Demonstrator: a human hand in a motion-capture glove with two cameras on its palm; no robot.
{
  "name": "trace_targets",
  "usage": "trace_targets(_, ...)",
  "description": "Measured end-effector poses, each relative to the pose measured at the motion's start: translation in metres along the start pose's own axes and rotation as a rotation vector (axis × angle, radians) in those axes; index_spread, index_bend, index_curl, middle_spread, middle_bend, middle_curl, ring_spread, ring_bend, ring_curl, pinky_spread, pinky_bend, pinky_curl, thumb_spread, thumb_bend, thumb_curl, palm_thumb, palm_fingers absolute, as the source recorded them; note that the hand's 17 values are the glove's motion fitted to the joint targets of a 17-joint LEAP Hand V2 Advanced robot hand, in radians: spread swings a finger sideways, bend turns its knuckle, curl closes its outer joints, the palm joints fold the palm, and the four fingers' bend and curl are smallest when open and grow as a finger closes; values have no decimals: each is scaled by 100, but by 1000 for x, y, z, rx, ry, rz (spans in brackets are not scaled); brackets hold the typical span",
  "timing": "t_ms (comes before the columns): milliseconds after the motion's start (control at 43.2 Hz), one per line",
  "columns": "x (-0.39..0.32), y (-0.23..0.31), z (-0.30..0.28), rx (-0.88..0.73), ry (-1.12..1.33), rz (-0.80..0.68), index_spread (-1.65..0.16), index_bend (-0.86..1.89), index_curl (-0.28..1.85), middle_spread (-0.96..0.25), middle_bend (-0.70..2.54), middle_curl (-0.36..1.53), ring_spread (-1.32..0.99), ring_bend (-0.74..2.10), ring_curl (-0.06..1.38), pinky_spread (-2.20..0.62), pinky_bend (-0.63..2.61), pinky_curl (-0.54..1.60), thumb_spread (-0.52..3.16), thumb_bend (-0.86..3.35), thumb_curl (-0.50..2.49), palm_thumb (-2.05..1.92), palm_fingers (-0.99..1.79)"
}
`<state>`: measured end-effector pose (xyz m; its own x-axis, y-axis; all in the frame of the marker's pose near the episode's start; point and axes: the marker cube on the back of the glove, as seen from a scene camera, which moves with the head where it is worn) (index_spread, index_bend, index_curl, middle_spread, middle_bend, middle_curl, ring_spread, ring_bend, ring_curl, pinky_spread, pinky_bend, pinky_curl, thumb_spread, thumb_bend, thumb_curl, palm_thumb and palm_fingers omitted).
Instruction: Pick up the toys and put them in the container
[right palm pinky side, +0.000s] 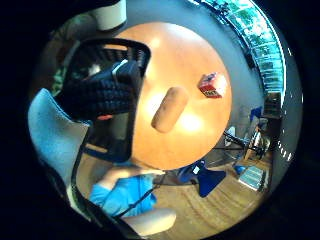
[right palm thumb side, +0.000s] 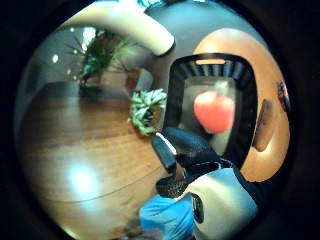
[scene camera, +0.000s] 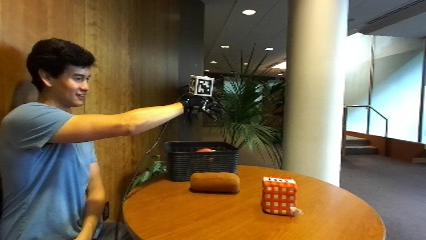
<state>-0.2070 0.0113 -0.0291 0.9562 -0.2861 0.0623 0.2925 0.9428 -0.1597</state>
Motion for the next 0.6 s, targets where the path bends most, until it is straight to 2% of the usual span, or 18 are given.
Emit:
trace_targets(92, -20, -3, -1, 11, 45, -131, -27, 3, 25, 3, 12, 49, -7, 59, 43, -6, 162, 50, 107, -5, 61, 1, -30)
trace_targets(139, -14, -3, -1, 13, 62, -127, -27, 4, 24, 6, 12, 47, -4, 56, 42, -4, 161, 49, 109, -4, 58, 0, -31)
trace_targets(301, 29, -9, -2, 56, 107, -29, -27, 6, 21, 8, 12, 42, 2, 45, 38, 2, 156, 45, 112, -3, 51, -2, -32)
trace_targets(416, 64, -13, 0, 74, 139, 129, -27, 6, 19, 8, 11, 38, 5, 39, 37, 5, 153, 43, 112, -3, 47, -2, -31)
trace_targets(532, 101, -9, 11, 74, 171, 113, -27, 6, 18, 8, 11, 35, 7, 34, 35, 6, 151, 41, 113, -3, 43, -1, -31)
trace_targets(601, 113, -13, 20, 77, 113, 225, -26, 5, 16, 8, 11, 33, 7, 32, 35, 7, 151, 41, 113, -3, 42, -1, -31)
